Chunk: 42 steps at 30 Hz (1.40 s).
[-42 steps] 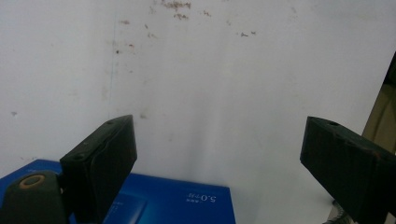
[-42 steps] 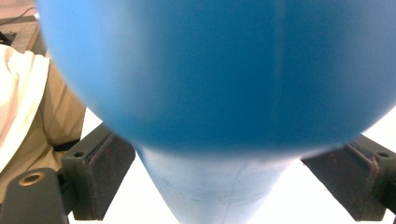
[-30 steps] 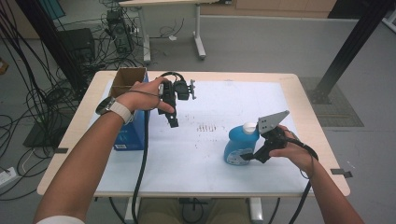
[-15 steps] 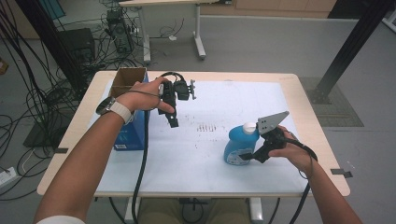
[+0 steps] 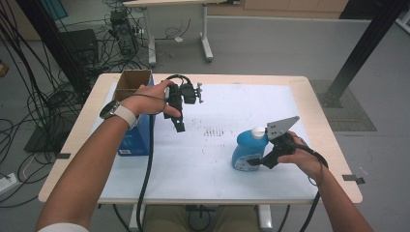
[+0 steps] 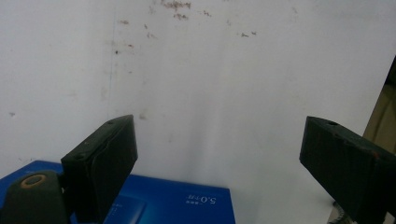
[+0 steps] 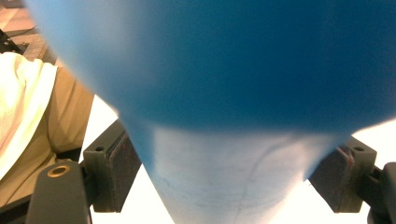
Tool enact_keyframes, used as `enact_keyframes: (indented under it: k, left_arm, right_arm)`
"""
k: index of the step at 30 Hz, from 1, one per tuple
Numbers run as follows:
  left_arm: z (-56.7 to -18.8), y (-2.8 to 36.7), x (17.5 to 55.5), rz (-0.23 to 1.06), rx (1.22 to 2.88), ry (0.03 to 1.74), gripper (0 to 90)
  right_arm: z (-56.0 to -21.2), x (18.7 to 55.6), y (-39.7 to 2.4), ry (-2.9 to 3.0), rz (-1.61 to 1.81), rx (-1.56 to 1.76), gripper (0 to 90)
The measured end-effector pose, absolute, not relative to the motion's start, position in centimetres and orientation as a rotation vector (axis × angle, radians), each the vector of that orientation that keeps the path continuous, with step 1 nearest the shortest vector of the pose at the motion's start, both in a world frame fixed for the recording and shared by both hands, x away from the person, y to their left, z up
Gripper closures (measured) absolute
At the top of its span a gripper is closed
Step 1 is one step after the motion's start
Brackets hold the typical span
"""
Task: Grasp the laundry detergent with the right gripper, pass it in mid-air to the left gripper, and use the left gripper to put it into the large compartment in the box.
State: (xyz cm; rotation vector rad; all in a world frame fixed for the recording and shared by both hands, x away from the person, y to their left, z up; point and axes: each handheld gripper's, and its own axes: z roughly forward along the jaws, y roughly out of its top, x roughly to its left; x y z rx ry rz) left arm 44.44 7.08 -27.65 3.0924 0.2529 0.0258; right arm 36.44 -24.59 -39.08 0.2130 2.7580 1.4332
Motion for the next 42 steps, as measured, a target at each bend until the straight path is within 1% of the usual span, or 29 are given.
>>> enact_keyframes:
  k: [8, 15, 42]
  left_arm:
    - [-27.68, 7.07, 44.44, 0.025, 3.092, 0.254, 11.5]
    - [-27.95, 7.22, 44.43, 0.014, 3.097, 0.254, 11.6]
    - [-27.99, 7.43, 44.38, 0.014, 3.099, 0.261, 11.6]
  right_arm:
    - [-39.22, 36.41, -24.55, 2.749, 1.454, 0.212, 21.7]
    - [-39.22, 36.5, -24.54, 2.736, 1.468, 0.194, 24.4]
    - [-39.47, 36.48, -24.51, 2.734, 1.473, 0.182, 27.5]
